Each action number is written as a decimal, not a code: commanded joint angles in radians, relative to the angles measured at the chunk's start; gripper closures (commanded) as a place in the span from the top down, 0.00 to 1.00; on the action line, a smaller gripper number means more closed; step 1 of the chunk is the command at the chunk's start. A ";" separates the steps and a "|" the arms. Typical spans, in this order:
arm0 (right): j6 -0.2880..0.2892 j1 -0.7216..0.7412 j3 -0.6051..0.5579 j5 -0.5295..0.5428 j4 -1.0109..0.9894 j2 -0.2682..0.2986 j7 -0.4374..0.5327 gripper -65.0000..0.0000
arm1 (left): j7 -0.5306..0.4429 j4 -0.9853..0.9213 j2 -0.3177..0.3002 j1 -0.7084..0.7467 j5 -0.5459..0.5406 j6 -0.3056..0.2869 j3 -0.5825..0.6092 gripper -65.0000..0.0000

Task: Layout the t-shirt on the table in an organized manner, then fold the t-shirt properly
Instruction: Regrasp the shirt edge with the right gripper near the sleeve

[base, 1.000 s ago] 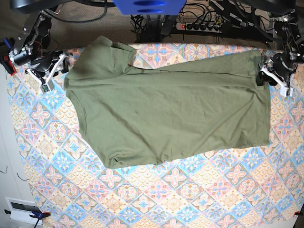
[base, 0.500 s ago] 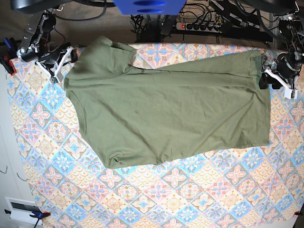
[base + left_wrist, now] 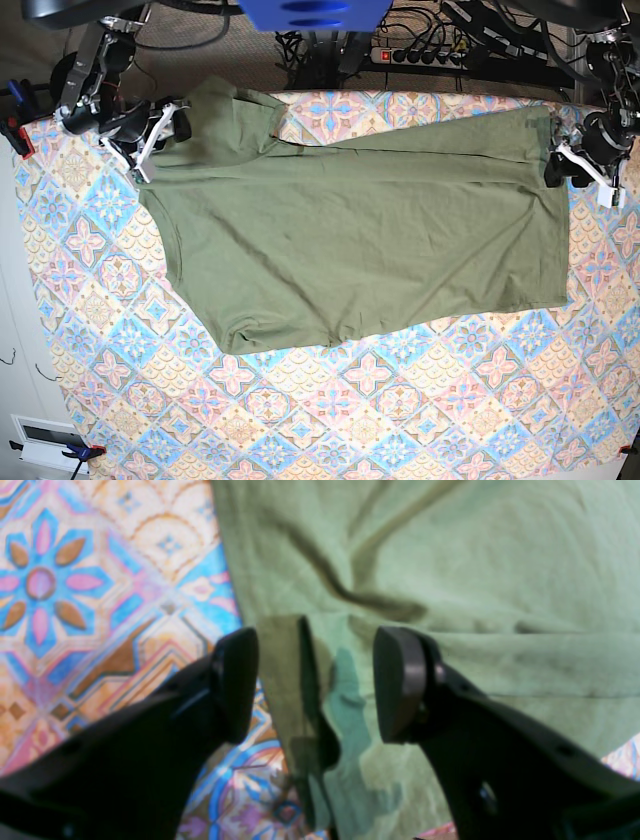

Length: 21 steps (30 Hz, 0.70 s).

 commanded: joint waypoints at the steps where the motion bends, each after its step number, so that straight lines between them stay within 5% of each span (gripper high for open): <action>1: 0.003 -0.012 -0.009 0.005 -0.006 -0.012 -0.043 0.37 | -0.017 0.016 -0.022 -0.003 -0.014 -0.006 -0.009 0.55; 5: 0.003 -0.012 -0.022 0.005 -0.006 -0.012 -0.043 0.34 | -0.017 0.016 -0.022 -0.003 -0.014 -0.006 -0.009 0.55; 11: 0.003 -0.012 -0.021 0.066 -0.003 -0.008 -0.044 0.03 | -0.017 0.016 -0.020 -0.003 -0.014 -0.006 -0.009 0.55; 16: 0.003 -0.006 0.002 0.252 0.051 -0.002 -0.044 0.04 | -0.017 0.016 -0.020 -0.003 -0.014 -0.006 -0.009 0.55; 21: 0.003 0.031 0.047 0.292 0.080 -0.002 -0.044 0.04 | -0.017 0.016 -0.016 -0.003 -0.014 -0.006 -0.009 0.55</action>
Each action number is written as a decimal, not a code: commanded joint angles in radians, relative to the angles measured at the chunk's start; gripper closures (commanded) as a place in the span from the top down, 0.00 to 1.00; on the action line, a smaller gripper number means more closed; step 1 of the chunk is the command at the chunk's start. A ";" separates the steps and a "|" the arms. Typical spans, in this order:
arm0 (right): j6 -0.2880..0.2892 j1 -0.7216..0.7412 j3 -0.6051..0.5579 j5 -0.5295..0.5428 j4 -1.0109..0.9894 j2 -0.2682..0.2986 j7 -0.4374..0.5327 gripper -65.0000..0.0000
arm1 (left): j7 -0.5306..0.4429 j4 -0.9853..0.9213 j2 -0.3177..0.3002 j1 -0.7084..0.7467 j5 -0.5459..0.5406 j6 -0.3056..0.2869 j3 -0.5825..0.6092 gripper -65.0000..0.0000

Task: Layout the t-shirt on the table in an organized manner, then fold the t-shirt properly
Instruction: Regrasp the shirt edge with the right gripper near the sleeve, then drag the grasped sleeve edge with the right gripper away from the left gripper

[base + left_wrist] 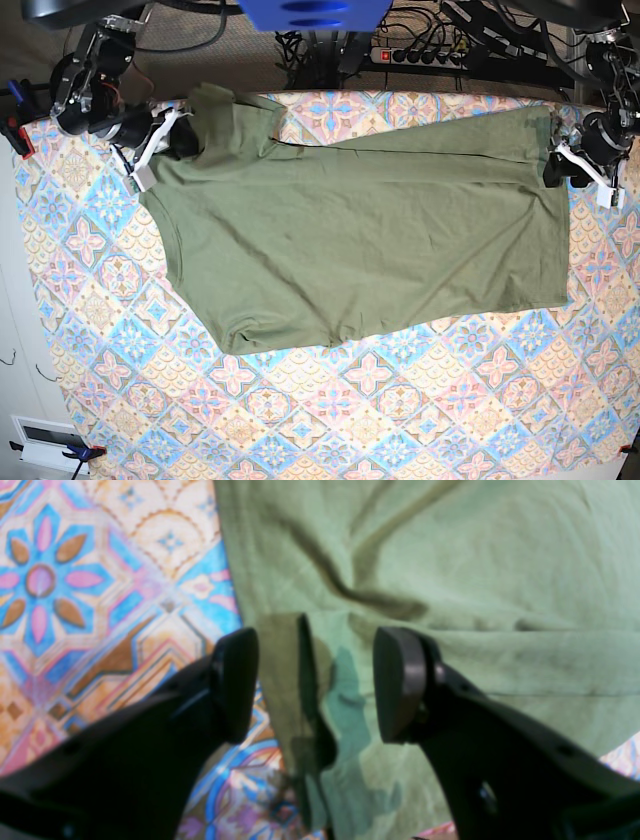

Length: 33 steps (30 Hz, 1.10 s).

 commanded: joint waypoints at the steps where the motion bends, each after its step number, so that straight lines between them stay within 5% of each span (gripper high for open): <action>1: 0.003 0.034 0.001 0.021 0.007 0.005 0.012 0.04 | -0.019 0.016 -0.019 -0.003 -0.013 -0.006 -0.009 0.55; 21: 0.003 0.375 -0.007 0.016 -0.194 -0.004 0.015 0.04 | -0.019 0.016 -0.017 -0.005 -0.013 -0.006 -0.009 0.55; 33: 0.003 0.502 -0.008 0.015 -0.353 -0.004 0.107 0.04 | -0.020 0.016 -0.004 -0.003 -0.013 -0.006 -0.008 0.55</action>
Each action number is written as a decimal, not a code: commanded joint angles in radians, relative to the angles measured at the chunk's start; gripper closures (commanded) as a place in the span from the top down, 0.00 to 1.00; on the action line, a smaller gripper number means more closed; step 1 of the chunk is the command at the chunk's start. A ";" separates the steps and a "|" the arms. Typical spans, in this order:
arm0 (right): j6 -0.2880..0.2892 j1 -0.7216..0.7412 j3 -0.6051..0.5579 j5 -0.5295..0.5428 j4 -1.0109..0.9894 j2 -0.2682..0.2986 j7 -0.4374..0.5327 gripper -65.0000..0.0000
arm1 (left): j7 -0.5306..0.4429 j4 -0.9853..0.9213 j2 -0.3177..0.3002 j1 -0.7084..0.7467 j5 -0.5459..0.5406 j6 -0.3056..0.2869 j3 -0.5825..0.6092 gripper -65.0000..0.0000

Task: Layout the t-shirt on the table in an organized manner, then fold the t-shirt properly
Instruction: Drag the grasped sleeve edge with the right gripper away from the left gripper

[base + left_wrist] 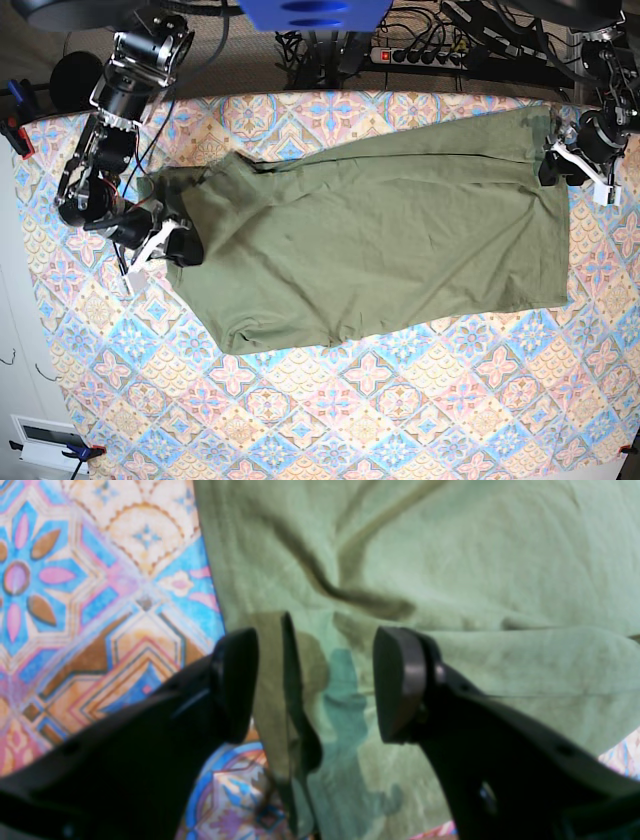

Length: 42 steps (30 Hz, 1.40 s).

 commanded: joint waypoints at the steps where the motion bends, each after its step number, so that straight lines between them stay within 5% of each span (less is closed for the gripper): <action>1: 0.003 0.032 -0.002 0.030 0.000 0.013 0.035 0.04 | -0.018 0.016 -0.023 -0.003 -0.013 -0.003 -0.008 0.55; 7: 0.003 0.047 -0.002 -0.054 -0.099 0.013 0.095 0.07 | -0.016 0.016 -0.031 0.008 -0.013 -0.003 -0.009 0.55; 16: 0.003 0.038 0.006 -0.192 -0.064 0.013 0.098 0.34 | -0.016 0.025 -0.054 0.034 -0.034 -0.003 -0.009 0.56; 25: 0.003 0.004 0.060 -0.211 0.060 0.042 0.090 0.35 | 0.133 0.028 -0.095 0.077 -0.217 -0.005 -0.118 0.57; 42: 0.003 -0.115 0.031 -0.375 0.051 0.086 0.101 0.35 | 0.143 0.079 0.014 0.171 -0.135 -0.005 -0.104 0.57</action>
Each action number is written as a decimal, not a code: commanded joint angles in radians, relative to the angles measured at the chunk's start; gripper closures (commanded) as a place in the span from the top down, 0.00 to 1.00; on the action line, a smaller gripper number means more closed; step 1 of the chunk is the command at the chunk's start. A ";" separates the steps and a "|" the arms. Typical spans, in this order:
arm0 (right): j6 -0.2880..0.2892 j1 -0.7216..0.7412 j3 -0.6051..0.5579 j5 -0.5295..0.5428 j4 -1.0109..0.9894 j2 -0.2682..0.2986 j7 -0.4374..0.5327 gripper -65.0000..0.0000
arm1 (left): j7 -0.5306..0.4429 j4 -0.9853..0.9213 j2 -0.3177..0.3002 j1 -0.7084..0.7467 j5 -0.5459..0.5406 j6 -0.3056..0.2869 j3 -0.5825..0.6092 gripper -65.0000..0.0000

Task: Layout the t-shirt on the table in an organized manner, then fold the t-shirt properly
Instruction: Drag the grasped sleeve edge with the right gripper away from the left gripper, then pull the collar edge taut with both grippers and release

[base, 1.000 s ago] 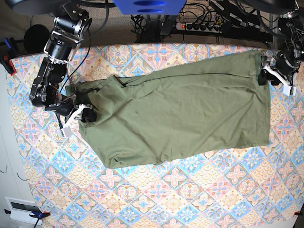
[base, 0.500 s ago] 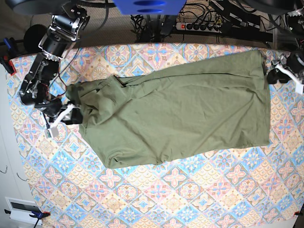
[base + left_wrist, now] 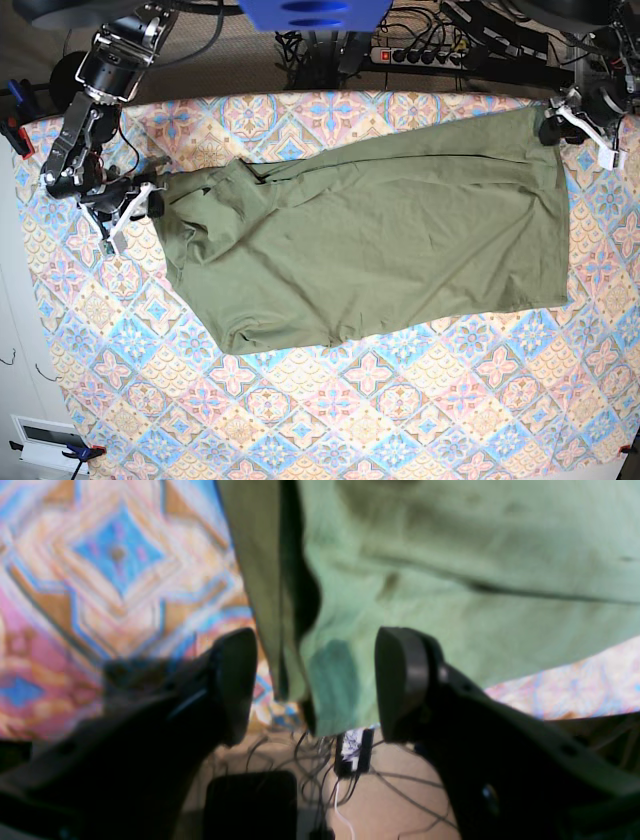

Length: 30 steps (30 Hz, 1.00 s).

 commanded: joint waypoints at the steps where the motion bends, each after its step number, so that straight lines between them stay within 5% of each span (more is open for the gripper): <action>1: 0.003 0.019 0.003 0.016 0.015 0.017 0.015 0.35 | -0.014 0.012 -0.012 0.000 -0.006 -0.003 -0.006 0.57; 13: 0.003 -0.006 0.004 0.014 0.015 0.017 0.006 0.35 | -0.062 0.010 0.095 -0.059 0.177 -0.002 -0.004 0.57; 27: 0.003 -0.018 -0.054 0.014 0.018 0.017 0.006 0.35 | -0.059 -0.126 0.100 -0.094 0.198 -0.003 0.000 0.55; 30: 0.003 -0.018 -0.059 0.014 0.019 0.017 0.006 0.35 | -0.026 -0.126 0.097 -0.094 0.177 -0.008 0.037 0.45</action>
